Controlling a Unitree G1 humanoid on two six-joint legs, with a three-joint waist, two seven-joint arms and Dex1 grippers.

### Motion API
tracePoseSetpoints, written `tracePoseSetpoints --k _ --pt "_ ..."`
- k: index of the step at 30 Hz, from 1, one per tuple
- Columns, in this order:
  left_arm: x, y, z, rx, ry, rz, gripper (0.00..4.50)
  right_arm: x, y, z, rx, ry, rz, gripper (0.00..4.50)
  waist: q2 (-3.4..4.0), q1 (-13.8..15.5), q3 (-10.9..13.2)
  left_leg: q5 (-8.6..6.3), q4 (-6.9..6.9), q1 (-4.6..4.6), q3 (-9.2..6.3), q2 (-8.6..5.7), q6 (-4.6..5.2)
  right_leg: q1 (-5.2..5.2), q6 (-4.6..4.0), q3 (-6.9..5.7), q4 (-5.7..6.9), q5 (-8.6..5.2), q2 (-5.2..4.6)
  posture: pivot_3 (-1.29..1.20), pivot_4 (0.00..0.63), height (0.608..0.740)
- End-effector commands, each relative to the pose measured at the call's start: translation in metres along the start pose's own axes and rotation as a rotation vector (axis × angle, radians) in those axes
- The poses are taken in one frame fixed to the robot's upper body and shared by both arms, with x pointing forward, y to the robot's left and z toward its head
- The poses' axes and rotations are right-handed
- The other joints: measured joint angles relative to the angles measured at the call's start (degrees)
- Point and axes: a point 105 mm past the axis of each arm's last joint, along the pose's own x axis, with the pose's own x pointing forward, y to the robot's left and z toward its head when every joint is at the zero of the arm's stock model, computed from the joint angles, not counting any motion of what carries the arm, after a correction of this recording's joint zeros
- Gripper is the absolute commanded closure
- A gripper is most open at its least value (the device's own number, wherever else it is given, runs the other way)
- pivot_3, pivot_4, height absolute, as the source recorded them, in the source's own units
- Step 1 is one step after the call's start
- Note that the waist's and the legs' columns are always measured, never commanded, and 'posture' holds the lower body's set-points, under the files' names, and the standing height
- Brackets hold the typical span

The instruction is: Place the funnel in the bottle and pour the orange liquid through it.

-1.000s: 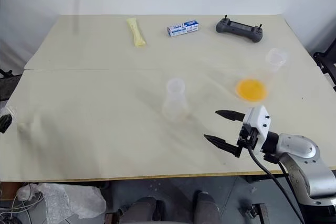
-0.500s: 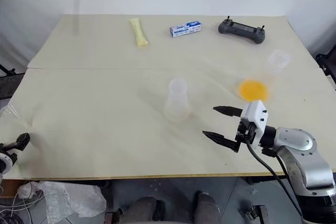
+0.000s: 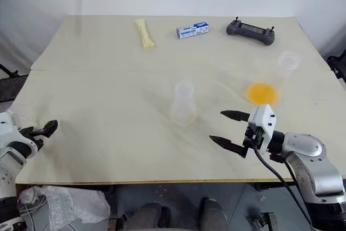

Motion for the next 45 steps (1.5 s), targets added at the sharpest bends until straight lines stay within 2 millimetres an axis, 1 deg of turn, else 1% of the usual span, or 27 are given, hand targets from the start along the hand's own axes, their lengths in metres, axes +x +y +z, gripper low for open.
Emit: tracePoseSetpoints --k 1,7,11,13,16,22,24,28,30,33,41,45 --pt "0.006 -0.021 -0.007 -0.024 0.027 -0.086 0.06 -0.002 0.001 0.013 -0.055 -0.035 -0.012 0.00 0.03 0.26 -0.02 0.00 0.01 0.00 0.00 -0.02 0.00 0.00 0.00 0.00 0.00 0.00 -0.01 0.00 0.150 0.740" --pt "0.010 -0.032 -0.005 -0.022 0.021 -0.123 0.06 -0.002 0.004 0.011 -0.050 -0.035 -0.016 0.00 0.03 1.27 -0.02 0.01 0.05 0.00 0.00 -0.04 0.01 0.03 0.01 0.01 -0.02 0.00 -0.02 0.00 0.150 0.740" --pt "0.015 -0.042 -0.003 -0.020 0.017 -0.147 0.06 0.000 0.002 0.011 -0.054 -0.040 -0.018 0.00 0.05 1.59 -0.03 0.02 0.05 0.00 0.00 -0.06 0.03 0.05 0.01 0.02 -0.02 0.00 -0.02 0.00 0.150 0.740" --pt "0.015 -0.043 -0.002 -0.018 0.014 -0.152 0.06 0.001 0.002 0.011 -0.055 -0.041 -0.020 0.00 0.06 1.49 -0.04 0.04 0.06 0.00 0.00 -0.07 0.04 0.06 0.01 0.02 -0.03 0.00 -0.02 0.00 0.150 0.740" --pt "0.006 -0.038 0.004 -0.002 -0.002 -0.152 0.06 0.000 0.002 0.012 -0.056 -0.044 -0.031 0.00 0.09 0.96 -0.05 0.03 0.04 0.00 0.01 -0.04 0.02 0.03 0.01 0.02 -0.02 0.00 0.01 0.00 0.150 0.740" --pt "-0.013 -0.014 0.029 0.069 -0.063 -0.135 0.06 -0.002 0.005 0.010 -0.053 -0.041 -0.031 0.00 0.07 -0.11 -0.04 0.01 0.02 -0.01 0.02 0.06 -0.02 0.01 0.00 0.01 -0.06 0.00 0.11 0.00 0.150 0.740" --pt "-0.016 -0.009 0.034 0.086 -0.074 -0.139 0.06 -0.001 0.005 0.010 -0.054 -0.042 -0.029 0.00 0.07 -0.30 -0.04 0.00 0.02 -0.01 0.01 0.09 -0.02 0.01 0.00 0.01 -0.07 0.00 0.13 0.00 0.150 0.740" --pt "-0.021 0.002 0.054 0.130 -0.119 -0.145 0.06 0.002 0.004 0.011 -0.058 -0.053 -0.024 0.00 0.08 -0.46 -0.03 -0.01 -0.01 -0.02 0.01 0.11 -0.05 -0.02 -0.01 0.02 -0.07 0.00 0.13 0.00 0.150 0.740" --pt "-0.019 0.007 0.064 0.152 -0.147 -0.140 0.06 0.003 0.004 0.011 -0.059 -0.056 -0.022 0.00 0.08 -0.40 -0.03 -0.01 -0.02 -0.02 0.02 0.10 -0.05 -0.03 -0.01 0.02 -0.08 -0.01 0.13 0.00 0.150 0.740" --pt "-0.011 0.012 0.072 0.168 -0.155 -0.128 0.06 0.004 0.005 0.011 -0.061 -0.059 -0.018 0.00 0.08 -0.33 -0.03 -0.01 -0.03 -0.02 0.02 0.09 -0.05 -0.02 -0.01 0.01 -0.09 -0.01 0.13 0.00 0.150 0.740" --pt "0.014 0.003 0.088 0.234 -0.174 -0.154 0.06 0.005 0.005 0.012 -0.065 -0.068 -0.026 0.00 0.07 -0.44 -0.03 -0.01 -0.04 -0.03 0.03 0.08 -0.05 -0.05 -0.01 -0.03 -0.06 0.00 0.15 0.00 0.150 0.740" --pt "0.023 0.007 0.095 0.298 -0.170 -0.132 0.06 0.004 0.006 0.011 -0.064 -0.066 -0.037 0.00 0.06 -0.50 -0.02 -0.01 -0.05 -0.04 0.06 0.11 -0.05 -0.07 -0.01 -0.05 -0.06 0.00 0.21 0.00 0.150 0.740"
